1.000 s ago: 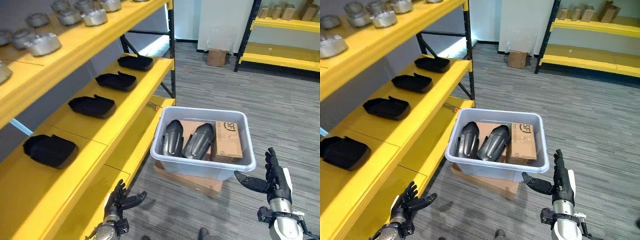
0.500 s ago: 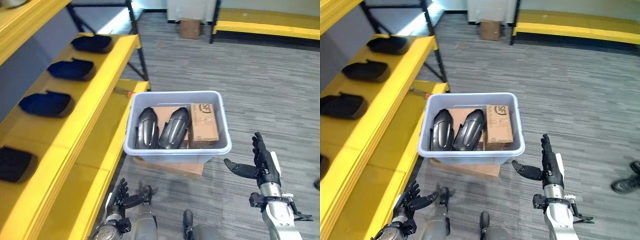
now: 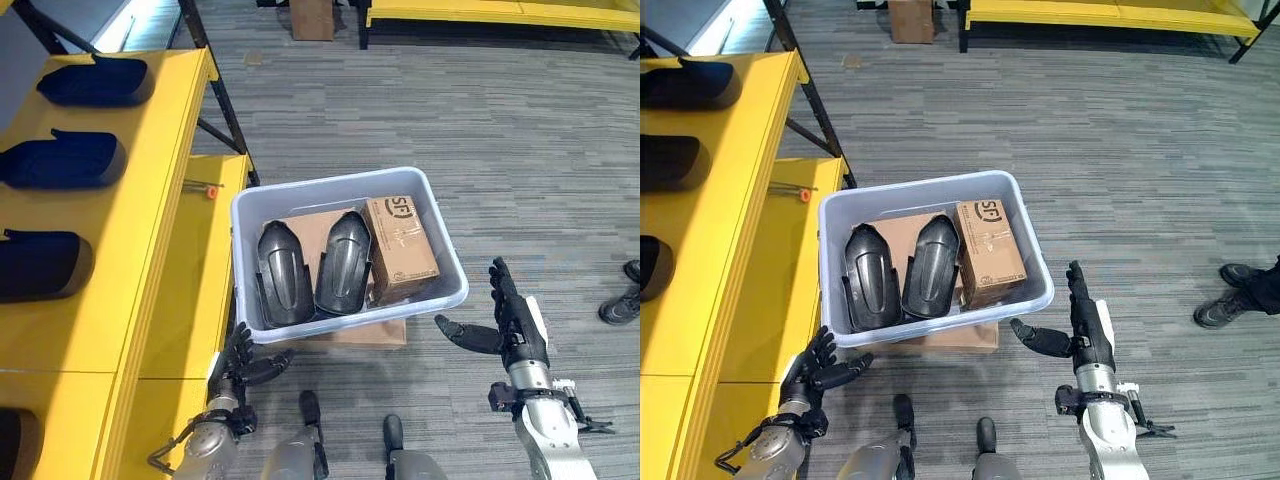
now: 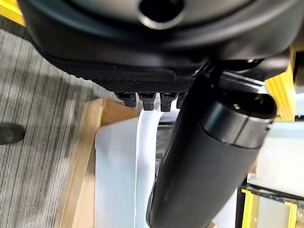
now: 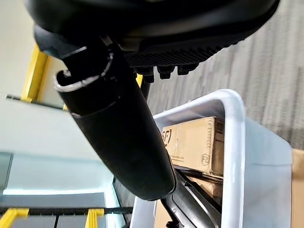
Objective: Move parts from the plastic box to the shelf.
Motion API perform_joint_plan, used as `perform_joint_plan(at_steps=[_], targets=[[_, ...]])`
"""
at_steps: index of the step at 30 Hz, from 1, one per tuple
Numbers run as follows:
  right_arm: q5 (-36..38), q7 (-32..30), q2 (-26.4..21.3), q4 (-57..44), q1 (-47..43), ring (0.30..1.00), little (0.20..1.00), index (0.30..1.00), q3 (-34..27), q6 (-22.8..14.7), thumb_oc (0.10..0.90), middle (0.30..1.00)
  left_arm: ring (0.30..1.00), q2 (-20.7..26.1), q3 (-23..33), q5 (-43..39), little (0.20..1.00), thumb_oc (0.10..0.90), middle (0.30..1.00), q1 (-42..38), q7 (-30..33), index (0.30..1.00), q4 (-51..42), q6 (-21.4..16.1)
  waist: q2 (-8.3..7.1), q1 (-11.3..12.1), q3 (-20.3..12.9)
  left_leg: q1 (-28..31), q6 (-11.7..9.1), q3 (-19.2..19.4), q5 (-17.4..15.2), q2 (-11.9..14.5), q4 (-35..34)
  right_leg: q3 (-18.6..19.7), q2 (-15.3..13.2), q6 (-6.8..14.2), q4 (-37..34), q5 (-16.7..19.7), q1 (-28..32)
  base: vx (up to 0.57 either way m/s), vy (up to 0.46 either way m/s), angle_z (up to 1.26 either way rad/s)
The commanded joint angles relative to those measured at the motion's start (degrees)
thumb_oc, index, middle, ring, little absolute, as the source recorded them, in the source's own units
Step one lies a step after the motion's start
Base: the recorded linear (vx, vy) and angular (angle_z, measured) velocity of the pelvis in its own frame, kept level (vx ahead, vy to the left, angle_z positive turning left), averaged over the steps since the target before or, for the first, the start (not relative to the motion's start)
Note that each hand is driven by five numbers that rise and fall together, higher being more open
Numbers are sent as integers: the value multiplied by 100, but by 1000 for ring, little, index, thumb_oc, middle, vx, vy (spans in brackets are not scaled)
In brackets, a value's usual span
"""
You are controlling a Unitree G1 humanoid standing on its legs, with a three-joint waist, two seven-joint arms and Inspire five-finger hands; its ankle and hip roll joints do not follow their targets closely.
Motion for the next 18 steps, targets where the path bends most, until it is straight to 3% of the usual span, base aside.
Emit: perform_joint_plan(at_steps=[1, 6, 9, 18], targets=[[-381, -372, -346, -655, -242, 1000, 1000, 1000, -666, -425, 900, 1000, 1000, 316, 127, -67, 1000, 900, 1000, 137, 57, 1000, -655, -488, -299, -55, -326, -828, -450, -306, -273, 682, 1012, -372, -435, 247, 168, -160, 165, -33, -15, 6], [-693, -404, -695, -663, -439, 1000, 1000, 1000, -626, -369, 900, 1000, 1000, 376, 68, -42, 1000, 900, 1000, 35, 45, 1000, -673, -477, -352, -27, -170, -1013, -481, -402, -243, 717, 1105, -513, -399, 233, 175, -159, 120, -28, -31, 6], [-1030, -363, -1246, -670, -1078, 1000, 1000, 1000, -222, -291, 900, 1000, 1000, 480, -107, -25, 1000, 900, 1000, -104, -1, 1000, -669, -467, -391, 82, 8, -1146, -519, -494, -178, 720, 1121, -612, -355, 206, 177, -188, 92, -15, -43, 6], [-1035, -220, -1580, -485, -2192, 1000, 1000, 1000, 706, -142, 900, 1000, 1000, 550, -348, -106, 1000, 900, 1000, -313, 44, 1000, -700, -464, -357, 280, 316, -1294, -596, -594, -28, 702, 1041, -804, -309, 173, 198, -202, 31, -8, -25, 10]])
